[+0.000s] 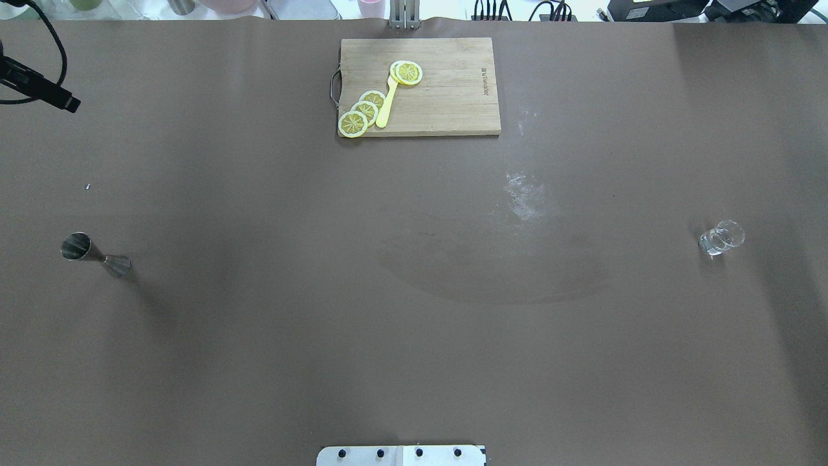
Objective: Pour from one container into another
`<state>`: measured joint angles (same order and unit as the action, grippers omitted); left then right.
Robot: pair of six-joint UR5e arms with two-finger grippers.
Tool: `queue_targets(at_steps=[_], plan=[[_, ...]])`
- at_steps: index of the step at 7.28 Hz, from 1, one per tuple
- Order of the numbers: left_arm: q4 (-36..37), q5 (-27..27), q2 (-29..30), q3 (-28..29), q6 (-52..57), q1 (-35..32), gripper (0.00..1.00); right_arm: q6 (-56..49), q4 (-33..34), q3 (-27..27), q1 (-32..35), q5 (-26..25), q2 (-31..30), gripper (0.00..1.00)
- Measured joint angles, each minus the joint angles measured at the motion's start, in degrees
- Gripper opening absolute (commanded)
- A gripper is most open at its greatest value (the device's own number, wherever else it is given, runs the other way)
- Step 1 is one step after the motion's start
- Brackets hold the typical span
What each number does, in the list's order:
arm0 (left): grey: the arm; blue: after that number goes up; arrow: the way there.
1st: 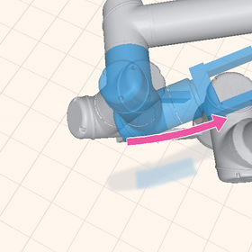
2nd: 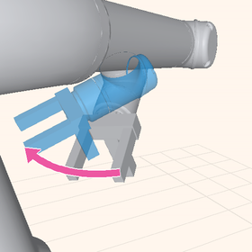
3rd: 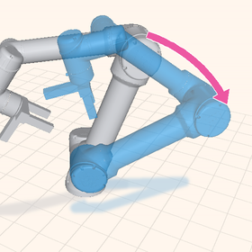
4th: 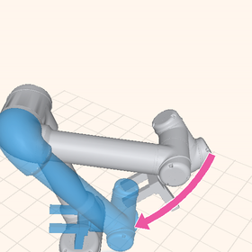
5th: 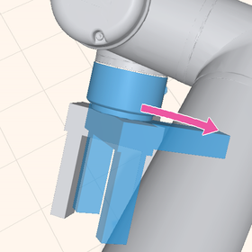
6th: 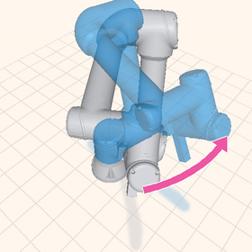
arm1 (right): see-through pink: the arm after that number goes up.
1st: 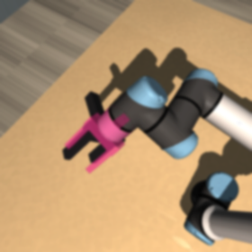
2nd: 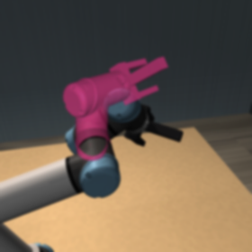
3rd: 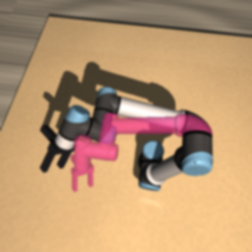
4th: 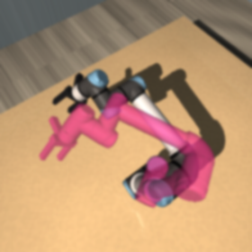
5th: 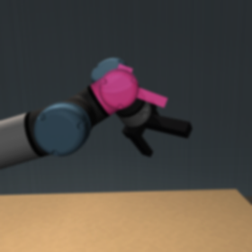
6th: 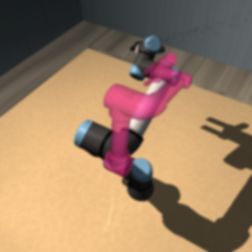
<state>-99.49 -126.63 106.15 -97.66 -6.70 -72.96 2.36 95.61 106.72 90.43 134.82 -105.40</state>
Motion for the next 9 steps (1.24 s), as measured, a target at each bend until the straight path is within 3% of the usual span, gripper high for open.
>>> queue_targets(at_steps=[3,9], plan=[[1.9,-8.8,-2.6,1.6,4.6,-6.3,0.98,-0.1,-0.1,0.0,0.0,0.0,0.1,1.0],[2.2,-11.7,-18.3,1.2,7.4,-14.6,0.98,-0.1,-0.1,-0.1,0.0,0.0,0.3,1.0]])
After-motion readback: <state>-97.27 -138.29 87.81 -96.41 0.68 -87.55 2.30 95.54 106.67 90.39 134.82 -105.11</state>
